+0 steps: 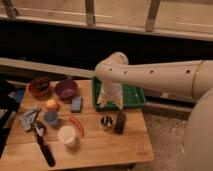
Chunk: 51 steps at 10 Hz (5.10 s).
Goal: Place towel in metal cup
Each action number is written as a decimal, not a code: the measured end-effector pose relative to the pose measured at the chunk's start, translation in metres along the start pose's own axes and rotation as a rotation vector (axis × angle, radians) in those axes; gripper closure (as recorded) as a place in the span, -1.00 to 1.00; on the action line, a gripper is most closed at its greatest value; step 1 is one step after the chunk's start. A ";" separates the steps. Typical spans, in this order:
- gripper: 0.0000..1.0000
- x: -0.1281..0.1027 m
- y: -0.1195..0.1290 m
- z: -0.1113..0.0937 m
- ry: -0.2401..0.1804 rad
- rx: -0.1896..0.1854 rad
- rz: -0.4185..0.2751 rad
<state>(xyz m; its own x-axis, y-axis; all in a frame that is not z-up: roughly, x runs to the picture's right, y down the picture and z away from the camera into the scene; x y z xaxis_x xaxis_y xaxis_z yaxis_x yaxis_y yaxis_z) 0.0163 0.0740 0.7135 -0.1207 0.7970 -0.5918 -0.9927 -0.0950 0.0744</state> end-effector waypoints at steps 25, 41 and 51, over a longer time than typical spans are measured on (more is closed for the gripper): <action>-0.30 0.013 0.372 0.028 0.012 -0.312 -0.716; -0.30 0.027 0.440 0.127 0.090 -0.228 -0.825; -0.17 0.048 0.462 0.152 0.103 -0.215 -0.848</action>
<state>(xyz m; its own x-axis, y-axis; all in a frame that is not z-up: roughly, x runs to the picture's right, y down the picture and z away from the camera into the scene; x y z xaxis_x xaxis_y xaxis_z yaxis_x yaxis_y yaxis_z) -0.4479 0.1592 0.8416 0.6677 0.5936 -0.4492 -0.7259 0.3856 -0.5695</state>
